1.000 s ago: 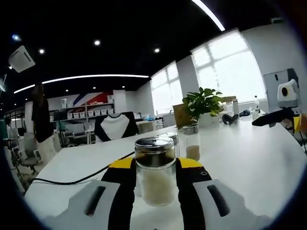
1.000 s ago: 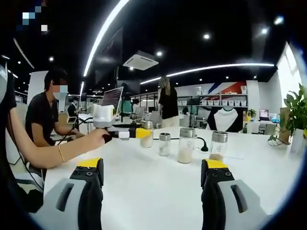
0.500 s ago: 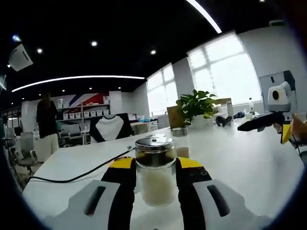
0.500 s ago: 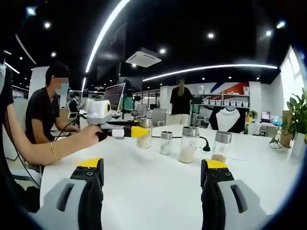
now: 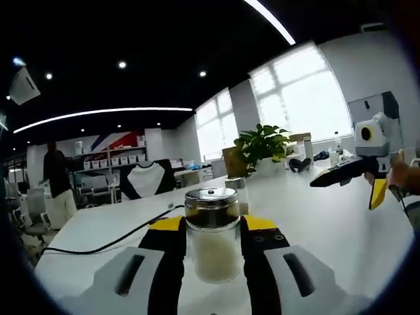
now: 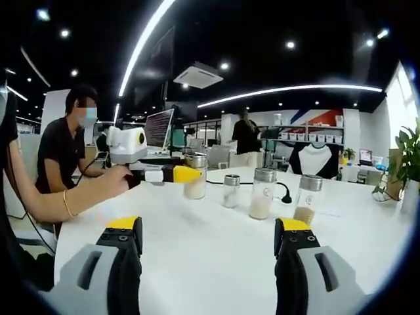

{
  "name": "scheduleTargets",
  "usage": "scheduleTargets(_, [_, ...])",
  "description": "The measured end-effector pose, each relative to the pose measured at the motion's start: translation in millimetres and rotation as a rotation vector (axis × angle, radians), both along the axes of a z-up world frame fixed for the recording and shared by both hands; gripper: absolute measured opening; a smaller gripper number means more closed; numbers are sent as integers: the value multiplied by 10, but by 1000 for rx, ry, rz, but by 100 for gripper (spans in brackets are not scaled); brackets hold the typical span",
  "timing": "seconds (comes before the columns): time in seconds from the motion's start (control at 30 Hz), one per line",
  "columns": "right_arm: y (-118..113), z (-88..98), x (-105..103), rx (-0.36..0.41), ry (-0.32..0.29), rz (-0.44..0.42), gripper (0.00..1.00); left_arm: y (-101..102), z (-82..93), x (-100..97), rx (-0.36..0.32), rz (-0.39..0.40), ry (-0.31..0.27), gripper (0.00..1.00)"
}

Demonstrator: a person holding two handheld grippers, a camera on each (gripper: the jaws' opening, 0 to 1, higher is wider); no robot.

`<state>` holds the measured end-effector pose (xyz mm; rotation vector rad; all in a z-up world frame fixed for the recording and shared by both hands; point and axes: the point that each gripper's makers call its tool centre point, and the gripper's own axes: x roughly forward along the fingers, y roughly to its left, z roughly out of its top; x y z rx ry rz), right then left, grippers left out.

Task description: Rotate the seasoning bottle until the label or dispensing opening points toward the visible target arrow and the bottle remains upright within the marked orientation range

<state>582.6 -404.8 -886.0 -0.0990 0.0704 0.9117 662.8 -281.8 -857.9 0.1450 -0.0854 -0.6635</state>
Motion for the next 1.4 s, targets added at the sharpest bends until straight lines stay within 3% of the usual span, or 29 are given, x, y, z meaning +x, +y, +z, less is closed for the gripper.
scheduleTargets(0.2, [44,-6,11,5,2,11,83,-158,-52,-121,9,-42,25,34])
scheduleTargets(0.53, [115,-18,-36,2,-1,39,81,-528,19,-403,24,-123,-24,34])
scheduleTargets(0.8, [164,-81,-57,5,14,51,81,-775,72,-623,-29,-207,-10,34])
scheduleTargets(1.2, [187,-76,-106,8,12,55,80,-879,93,-727,-35,-272,0,34])
scheduleTargets(1.23, [190,-74,-112,9,11,56,80,-903,62,-753,-37,-285,24,34])
scheduleTargets(1.4, [217,-45,-187,16,6,68,78,-996,-35,-831,-1,-296,31,34])
